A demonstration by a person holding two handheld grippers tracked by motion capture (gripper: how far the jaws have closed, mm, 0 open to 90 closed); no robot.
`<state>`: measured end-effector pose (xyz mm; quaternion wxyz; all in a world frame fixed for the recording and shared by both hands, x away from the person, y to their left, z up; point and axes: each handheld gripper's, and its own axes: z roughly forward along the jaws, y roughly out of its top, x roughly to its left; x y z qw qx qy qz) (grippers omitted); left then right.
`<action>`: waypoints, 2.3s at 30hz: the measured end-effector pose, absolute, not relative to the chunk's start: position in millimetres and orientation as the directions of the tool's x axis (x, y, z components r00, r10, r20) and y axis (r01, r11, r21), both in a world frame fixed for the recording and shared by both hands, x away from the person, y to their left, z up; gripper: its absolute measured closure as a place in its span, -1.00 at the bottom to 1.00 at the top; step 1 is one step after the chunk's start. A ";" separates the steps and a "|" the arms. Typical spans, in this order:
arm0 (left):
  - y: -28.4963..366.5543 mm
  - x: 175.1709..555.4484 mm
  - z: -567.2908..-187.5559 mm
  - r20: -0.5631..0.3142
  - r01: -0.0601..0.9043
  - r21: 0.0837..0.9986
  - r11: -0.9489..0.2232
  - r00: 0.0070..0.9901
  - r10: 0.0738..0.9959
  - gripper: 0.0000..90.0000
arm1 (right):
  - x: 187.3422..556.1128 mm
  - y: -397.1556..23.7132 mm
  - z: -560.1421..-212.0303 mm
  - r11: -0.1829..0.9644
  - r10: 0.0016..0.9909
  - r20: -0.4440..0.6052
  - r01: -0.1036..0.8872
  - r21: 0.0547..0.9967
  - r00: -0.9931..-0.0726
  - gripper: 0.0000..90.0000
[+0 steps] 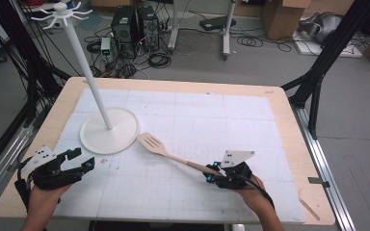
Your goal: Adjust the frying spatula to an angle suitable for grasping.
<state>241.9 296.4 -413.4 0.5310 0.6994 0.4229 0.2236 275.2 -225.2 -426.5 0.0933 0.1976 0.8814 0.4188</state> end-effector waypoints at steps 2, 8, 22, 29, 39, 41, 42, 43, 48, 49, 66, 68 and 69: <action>295.0 242.3 -413.9 -0.134 0.355 0.931 -0.083 0.545 0.828 -0.31 | 274.6 -233.5 -431.3 0.584 0.404 0.019 0.273 0.764 -0.915 0.51; 290.8 242.5 -414.0 -0.131 0.357 0.929 -0.092 0.553 0.823 -0.31 | 272.2 -244.3 -436.8 0.624 0.389 0.009 0.271 0.733 -0.921 0.52; 290.9 241.3 -413.8 -0.132 0.359 0.929 -0.091 0.550 0.825 -0.31 | 271.2 -251.6 -437.8 0.535 0.449 0.130 0.382 0.754 -0.884 0.04; 290.3 242.1 -413.8 -0.126 0.359 0.928 -0.100 0.554 0.823 -0.31 | 271.6 -247.0 -416.9 0.355 0.581 0.144 0.408 0.841 -0.801 -0.48; 290.2 241.7 -414.3 -0.130 0.363 0.927 -0.099 0.555 0.822 -0.31 | 295.4 -174.5 -415.2 0.482 0.508 0.089 0.369 0.795 -0.857 -0.16; 290.4 242.0 -414.6 -0.130 0.363 0.926 -0.100 0.557 0.820 -0.31 | 303.4 -160.2 -418.5 0.535 0.490 0.078 0.370 0.759 -0.868 -0.08; 290.6 242.1 -414.7 -0.130 0.364 0.926 -0.100 0.557 0.820 -0.31 | 303.4 -160.2 -418.5 0.535 0.490 0.078 0.370 0.759 -0.868 -0.08; 290.6 242.2 -414.7 -0.131 0.364 0.926 -0.099 0.557 0.820 -0.31 | 306.8 -152.7 -421.7 0.570 0.475 0.067 0.365 0.736 -0.877 -0.03; 290.5 242.4 -414.9 -0.130 0.365 0.926 -0.101 0.557 0.820 -0.31 | 311.7 -143.5 -430.5 0.631 0.463 0.061 0.377 0.678 -0.884 0.08; 290.3 242.3 -414.9 -0.129 0.367 0.925 -0.104 0.559 0.819 -0.31 | 312.4 -141.8 -432.2 0.645 0.463 0.058 0.382 0.662 -0.884 0.13; 291.5 243.4 -415.4 -0.131 0.372 0.923 -0.104 0.555 0.821 -0.31 | 322.3 -121.8 -433.4 0.734 0.263 0.050 0.233 0.638 -0.964 0.71; 291.7 243.6 -415.5 -0.132 0.373 0.922 -0.103 0.554 0.822 -0.31 | 321.6 -117.1 -433.3 0.747 0.208 0.045 0.188 0.638 -0.977 0.71; 291.8 243.5 -415.4 -0.133 0.374 0.922 -0.102 0.553 0.823 -0.31 | 321.4 -114.5 -432.9 0.755 0.177 0.044 0.164 0.635 -0.983 0.71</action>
